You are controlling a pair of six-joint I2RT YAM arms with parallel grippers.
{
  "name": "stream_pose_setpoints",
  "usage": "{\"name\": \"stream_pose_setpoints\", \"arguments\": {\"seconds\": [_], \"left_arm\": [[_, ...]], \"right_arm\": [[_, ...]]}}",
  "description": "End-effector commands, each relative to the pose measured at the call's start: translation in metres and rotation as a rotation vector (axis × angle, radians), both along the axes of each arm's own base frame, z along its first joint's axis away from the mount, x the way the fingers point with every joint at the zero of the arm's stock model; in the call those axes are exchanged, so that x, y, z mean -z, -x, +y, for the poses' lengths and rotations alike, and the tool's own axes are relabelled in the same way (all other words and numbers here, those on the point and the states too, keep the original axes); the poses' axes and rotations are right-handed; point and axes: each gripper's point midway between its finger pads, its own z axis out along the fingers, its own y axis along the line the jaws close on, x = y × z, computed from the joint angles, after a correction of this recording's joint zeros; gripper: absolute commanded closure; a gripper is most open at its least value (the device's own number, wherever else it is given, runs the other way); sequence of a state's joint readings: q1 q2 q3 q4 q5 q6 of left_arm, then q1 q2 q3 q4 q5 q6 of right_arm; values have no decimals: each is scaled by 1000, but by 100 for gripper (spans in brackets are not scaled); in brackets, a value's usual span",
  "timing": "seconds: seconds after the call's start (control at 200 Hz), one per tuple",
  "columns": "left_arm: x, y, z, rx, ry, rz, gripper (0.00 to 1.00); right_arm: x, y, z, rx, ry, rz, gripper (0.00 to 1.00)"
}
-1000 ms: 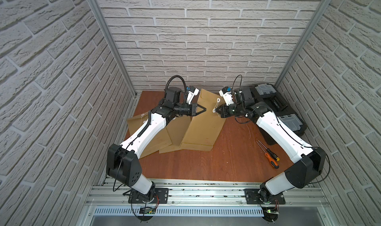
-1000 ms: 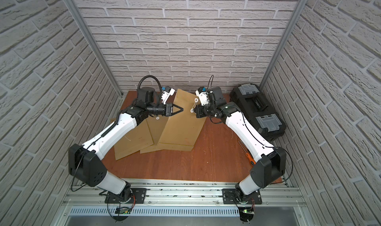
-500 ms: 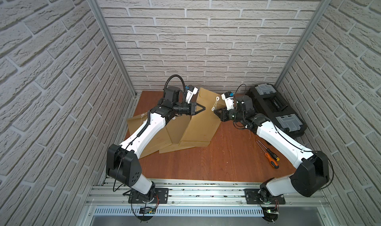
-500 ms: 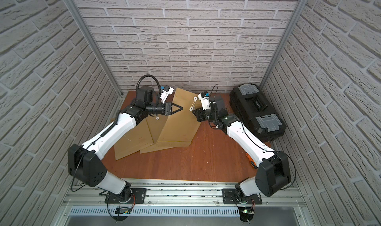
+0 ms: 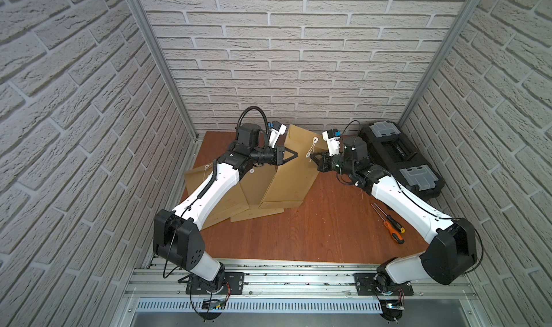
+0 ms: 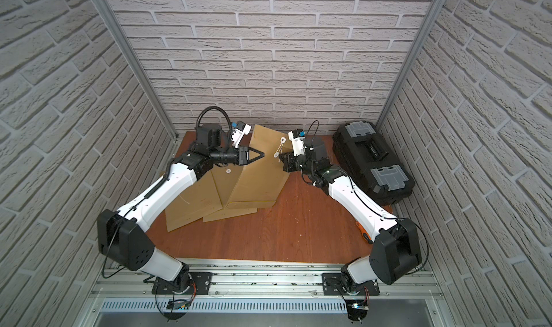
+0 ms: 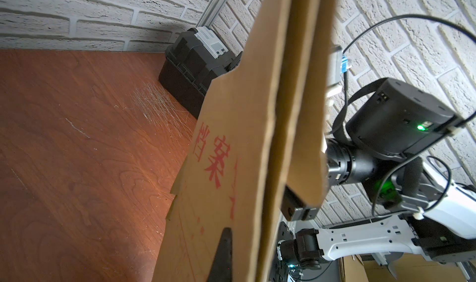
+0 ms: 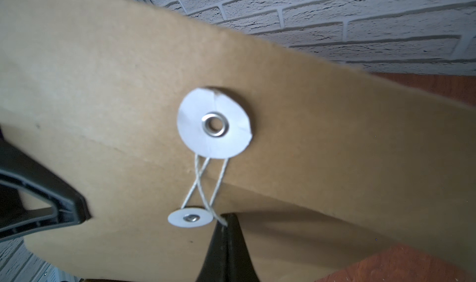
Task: Close the mouth of the file bag
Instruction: Close the file bag.
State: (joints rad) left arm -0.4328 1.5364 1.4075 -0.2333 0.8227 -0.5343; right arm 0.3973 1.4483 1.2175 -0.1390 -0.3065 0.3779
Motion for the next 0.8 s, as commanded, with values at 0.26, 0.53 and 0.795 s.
{"name": "stream_pose_setpoints", "arguments": {"seconds": [0.26, 0.53, 0.795], "left_arm": [[-26, 5, 12, 7, 24, -100, 100], [-27, 9, 12, 26, 24, -112, 100], [-27, 16, 10, 48, 24, -116, 100]], "right_arm": [[-31, 14, -23, -30, 25, 27, 97], [-30, 5, -43, 2, 52, 156, 98], [-29, -13, -51, 35, 100, 218, 97]]}}
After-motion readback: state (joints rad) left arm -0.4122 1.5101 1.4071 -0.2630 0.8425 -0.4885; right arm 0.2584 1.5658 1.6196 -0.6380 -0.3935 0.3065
